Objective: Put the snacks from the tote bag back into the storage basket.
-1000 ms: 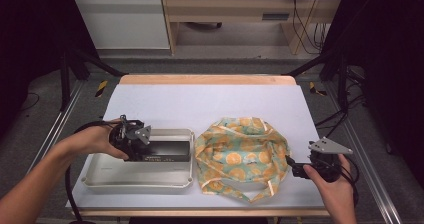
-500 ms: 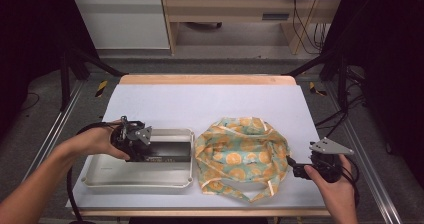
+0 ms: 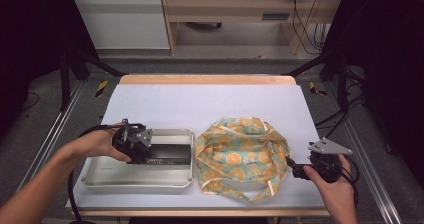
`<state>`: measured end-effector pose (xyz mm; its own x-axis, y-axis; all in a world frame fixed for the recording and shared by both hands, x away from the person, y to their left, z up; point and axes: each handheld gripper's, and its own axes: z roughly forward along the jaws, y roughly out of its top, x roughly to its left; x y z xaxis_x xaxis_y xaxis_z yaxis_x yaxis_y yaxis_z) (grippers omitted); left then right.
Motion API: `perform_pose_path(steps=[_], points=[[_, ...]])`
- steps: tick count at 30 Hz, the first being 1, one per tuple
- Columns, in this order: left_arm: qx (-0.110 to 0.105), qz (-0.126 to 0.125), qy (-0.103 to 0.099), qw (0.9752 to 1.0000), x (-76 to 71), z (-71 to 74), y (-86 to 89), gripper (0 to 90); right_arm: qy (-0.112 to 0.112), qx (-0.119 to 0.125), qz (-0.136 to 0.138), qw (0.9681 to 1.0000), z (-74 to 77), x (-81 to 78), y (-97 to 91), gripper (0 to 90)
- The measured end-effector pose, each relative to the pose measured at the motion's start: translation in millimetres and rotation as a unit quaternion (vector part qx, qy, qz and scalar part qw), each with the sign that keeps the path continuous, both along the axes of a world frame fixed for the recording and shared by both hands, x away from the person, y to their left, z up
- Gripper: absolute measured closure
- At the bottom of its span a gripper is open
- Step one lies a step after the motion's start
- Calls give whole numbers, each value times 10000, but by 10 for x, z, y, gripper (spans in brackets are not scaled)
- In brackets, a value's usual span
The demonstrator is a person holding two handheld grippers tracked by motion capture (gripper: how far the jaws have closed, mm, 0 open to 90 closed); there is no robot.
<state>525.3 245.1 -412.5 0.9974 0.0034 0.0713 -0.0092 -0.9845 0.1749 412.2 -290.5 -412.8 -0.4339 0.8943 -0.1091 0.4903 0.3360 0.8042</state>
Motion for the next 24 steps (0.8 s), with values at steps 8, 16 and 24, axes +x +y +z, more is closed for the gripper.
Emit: perform_pose_path(steps=[8, 16, 24], points=[[5, -12, 14, 10000, 14, -17, 3, 429, 5, 6, -3, 10000, -6, 0, -4, 79], [35, 6, 29, 10000, 8, -29, 3, 428, 9, -3, 27, 10000, -13, 0, -4, 80], [12, 34, 67, 10000, 16, -64, 17, 426, 44, 18, 59, 10000, -26, 4, 13, 78]])
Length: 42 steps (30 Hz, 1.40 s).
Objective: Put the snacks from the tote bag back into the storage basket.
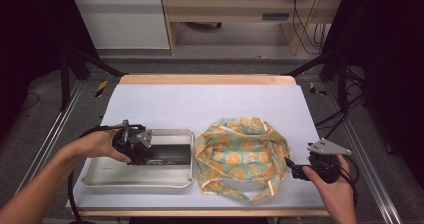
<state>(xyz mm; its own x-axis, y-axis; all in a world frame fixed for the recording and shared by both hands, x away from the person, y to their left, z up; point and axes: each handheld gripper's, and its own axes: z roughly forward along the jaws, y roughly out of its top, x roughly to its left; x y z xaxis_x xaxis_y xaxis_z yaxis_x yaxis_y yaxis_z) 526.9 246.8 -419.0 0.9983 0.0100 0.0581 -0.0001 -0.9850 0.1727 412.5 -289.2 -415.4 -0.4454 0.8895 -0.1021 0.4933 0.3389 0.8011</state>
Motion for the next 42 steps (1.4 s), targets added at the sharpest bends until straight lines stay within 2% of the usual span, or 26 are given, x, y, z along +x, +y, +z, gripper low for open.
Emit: perform_pose_path(steps=[10, 18, 22, 26, 27, 30, 33, 35, 39, 40, 41, 42], points=[[56, 63, 26, 10000, -1, -35, 4, 392, -12, -15, 26, 10000, -8, 1, 3, 76], [-70, 267, -35, 9996, -31, 52, 23, 217, -58, 12, 73, 10000, 10, -1, 18, 68], [-317, 430, -94, 9985, -38, 149, 46, 145, -93, 16, 78, 9999, 29, 5, 32, 65], [-689, 746, -141, 9947, -62, 261, 79, 88, -118, 59, 81, 9999, 57, 7, 61, 63], [-723, 781, -197, 9941, -58, 283, 86, 88, -130, 60, 88, 9999, 62, 10, 67, 63], [-966, 1063, -360, 9890, -68, 354, 118, 81, -168, 84, 70, 9998, 71, 26, 75, 62], [-1294, 1387, -506, 9805, -77, 427, 159, 75, -202, 111, 29, 9997, 72, 56, 65, 62], [-1538, 1570, -577, 9738, -85, 457, 181, 74, -215, 135, -1, 9997, 67, 76, 55, 62], [-1824, 1852, -794, 9624, -97, 507, 224, 73, -199, 154, -71, 9997, 53, 108, 40, 63], [-1930, 1948, -858, 9578, -104, 515, 239, 72, -207, 165, -82, 9996, 49, 116, 35, 63], [-2003, 2014, -882, 9547, -107, 518, 250, 72, -200, 200, -130, 9995, 44, 122, 34, 63], [-2139, 2172, -913, 9480, -110, 514, 271, 72, -210, 198, -121, 9995, 40, 131, 29, 63]])
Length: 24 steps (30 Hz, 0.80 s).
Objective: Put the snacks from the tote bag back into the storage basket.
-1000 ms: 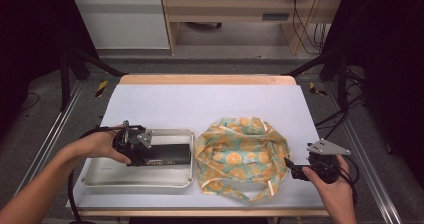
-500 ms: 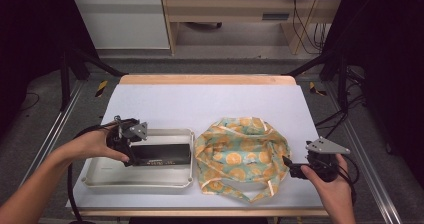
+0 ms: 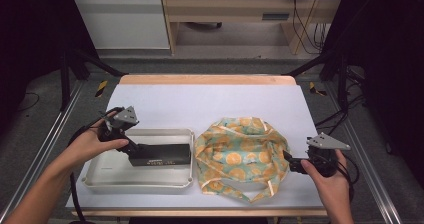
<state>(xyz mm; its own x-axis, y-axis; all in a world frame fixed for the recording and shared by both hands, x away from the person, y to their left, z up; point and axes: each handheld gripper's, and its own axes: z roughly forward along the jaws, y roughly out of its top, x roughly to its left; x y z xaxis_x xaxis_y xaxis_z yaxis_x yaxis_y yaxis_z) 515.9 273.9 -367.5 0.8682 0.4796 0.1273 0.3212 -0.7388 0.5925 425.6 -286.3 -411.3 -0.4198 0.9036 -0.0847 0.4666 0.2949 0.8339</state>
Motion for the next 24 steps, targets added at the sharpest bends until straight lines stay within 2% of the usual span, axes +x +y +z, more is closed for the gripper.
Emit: perform_pose_path(steps=[3, 5, 9, 13, 15, 19, 22, 24], points=[[-214, 333, -131, 9991, -1, -14, 56, 72, -23, 43, -90, 9999, -22, 34, -8, 66], [-341, 466, -199, 9981, -2, -30, 88, 72, -10, 81, -123, 9999, -35, 62, -20, 67], [-382, 631, -246, 9970, -11, -61, 134, 69, 19, 103, -153, 9998, -55, 93, -38, 66], [-514, 897, -321, 9941, -24, -64, 201, 66, 26, 139, -236, 9996, -73, 106, -75, 66], [-610, 1070, -424, 9915, -18, -59, 253, 66, 30, 173, -278, 9995, -81, 112, -94, 65], [-850, 1341, -464, 9862, -1, -65, 370, 67, 62, 185, -340, 9992, -107, 130, -145, 65], [-1091, 1499, -646, 9805, -21, -62, 457, 73, 113, 220, -431, 9988, -138, 127, -203, 66], [-1118, 1660, -719, 9771, -31, -67, 519, 74, 161, 253, -492, 9983, -163, 113, -245, 65]])
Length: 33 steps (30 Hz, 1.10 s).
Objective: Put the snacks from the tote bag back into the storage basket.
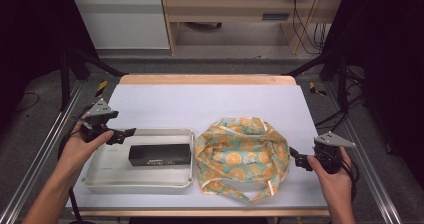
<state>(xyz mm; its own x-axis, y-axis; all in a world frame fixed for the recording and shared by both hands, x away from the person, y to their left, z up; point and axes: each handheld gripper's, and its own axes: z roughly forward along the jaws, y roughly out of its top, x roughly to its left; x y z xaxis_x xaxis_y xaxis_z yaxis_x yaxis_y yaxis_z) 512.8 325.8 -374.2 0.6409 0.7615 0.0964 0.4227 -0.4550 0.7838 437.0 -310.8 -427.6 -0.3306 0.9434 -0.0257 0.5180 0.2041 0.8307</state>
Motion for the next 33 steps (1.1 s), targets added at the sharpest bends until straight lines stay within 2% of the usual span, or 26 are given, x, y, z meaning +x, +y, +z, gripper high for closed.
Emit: perform_pose_path(steps=[3, 6, 8, 13, 16, 21, 29, 33], points=[[-104, 170, 11, 9998, -1, -39, 95, 74, 34, 12, -105, 9999, -60, -25, -72, 66], [-338, 199, 86, 9992, -2, -109, 190, 74, 71, 52, -168, 9998, -111, -66, -123, 67], [-310, 352, 62, 9989, -13, -169, 256, 75, 92, 102, -183, 9997, -137, -103, -141, 67], [-395, 683, 65, 9969, -39, -293, 368, 77, 97, 131, -266, 9995, -219, -152, -188, 69], [-394, 810, 96, 9959, -46, -363, 410, 86, 113, 164, -289, 9994, -249, -151, -167, 68], [-517, 1005, 92, 9935, -68, -446, 456, 94, 58, 189, -300, 9994, -281, -160, -68, 67], [-145, 1036, 109, 9944, -179, -505, 432, 86, 39, 202, -273, 9994, -335, -182, 47, 76], [-206, 1046, 117, 9942, -256, -534, 420, 84, 54, 123, -260, 9996, -381, -231, 42, 77]])
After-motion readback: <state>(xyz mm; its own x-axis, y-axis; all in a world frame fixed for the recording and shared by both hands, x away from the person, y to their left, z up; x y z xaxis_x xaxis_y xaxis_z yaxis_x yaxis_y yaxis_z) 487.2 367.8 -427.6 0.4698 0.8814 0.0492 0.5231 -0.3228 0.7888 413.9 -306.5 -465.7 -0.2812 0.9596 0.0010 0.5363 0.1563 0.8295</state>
